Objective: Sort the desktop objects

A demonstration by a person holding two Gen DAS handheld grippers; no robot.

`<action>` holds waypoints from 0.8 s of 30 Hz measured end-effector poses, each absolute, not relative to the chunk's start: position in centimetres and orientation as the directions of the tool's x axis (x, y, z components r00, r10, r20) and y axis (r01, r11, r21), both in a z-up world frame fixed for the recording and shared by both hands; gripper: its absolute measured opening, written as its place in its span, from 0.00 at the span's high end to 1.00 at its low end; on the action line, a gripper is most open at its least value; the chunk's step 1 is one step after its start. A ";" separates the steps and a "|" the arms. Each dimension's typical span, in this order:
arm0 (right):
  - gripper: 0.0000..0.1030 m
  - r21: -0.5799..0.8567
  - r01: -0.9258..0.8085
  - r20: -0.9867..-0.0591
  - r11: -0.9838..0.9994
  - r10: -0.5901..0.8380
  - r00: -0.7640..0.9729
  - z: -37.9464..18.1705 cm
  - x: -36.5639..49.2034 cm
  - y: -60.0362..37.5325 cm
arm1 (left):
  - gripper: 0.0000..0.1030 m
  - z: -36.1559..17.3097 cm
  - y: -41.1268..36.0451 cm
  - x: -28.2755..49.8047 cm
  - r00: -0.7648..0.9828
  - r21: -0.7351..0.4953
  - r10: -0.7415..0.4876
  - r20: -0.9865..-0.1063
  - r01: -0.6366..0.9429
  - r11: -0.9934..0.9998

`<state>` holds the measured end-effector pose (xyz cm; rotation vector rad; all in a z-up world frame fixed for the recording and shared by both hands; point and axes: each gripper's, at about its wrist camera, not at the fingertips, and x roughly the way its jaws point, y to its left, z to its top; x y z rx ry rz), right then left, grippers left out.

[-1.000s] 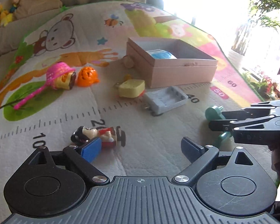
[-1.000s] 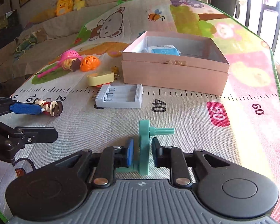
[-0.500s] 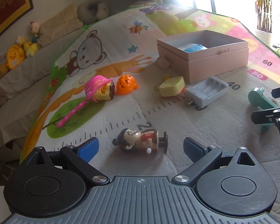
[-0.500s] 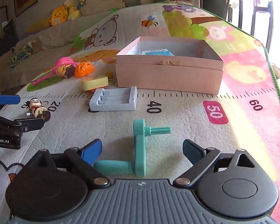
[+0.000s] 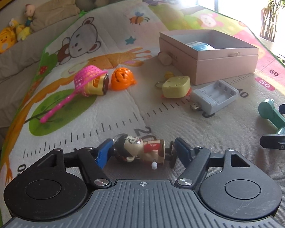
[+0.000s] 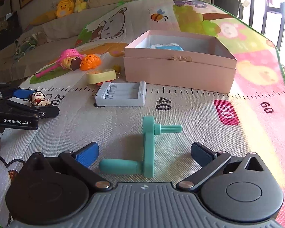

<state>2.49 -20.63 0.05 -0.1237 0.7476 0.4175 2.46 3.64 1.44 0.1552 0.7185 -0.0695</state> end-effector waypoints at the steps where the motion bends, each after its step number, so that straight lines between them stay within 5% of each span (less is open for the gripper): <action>1: 0.00 0.036 -0.413 -0.685 0.910 0.323 0.653 0.0 2.5 -20.6 | 0.31 1.5 3.6 2.3 0.754 0.115 -0.015 -0.657 0.120 0.986; 10: 0.01 0.077 -0.428 -0.699 0.900 0.355 0.621 0.8 3.2 -20.9 | 0.31 2.1 1.5 -1.0 0.756 0.087 -0.109 -0.645 0.215 0.973; 13: 0.23 0.089 -0.421 -0.707 0.903 0.355 0.612 1.2 3.6 -20.7 | 0.31 2.6 0.8 -1.9 0.764 0.092 -0.134 -0.631 0.245 0.965; 18: 0.88 0.029 -0.432 -0.731 0.901 0.314 0.606 2.1 3.6 -20.3 | 0.31 3.2 0.2 -2.6 0.778 0.123 -0.115 -0.618 0.240 0.963; 24: 0.92 -0.043 -0.484 -0.633 0.874 0.351 0.690 7.3 1.5 -22.0 | 0.31 7.5 -0.6 -2.7 0.844 0.189 -0.132 -0.521 0.264 0.946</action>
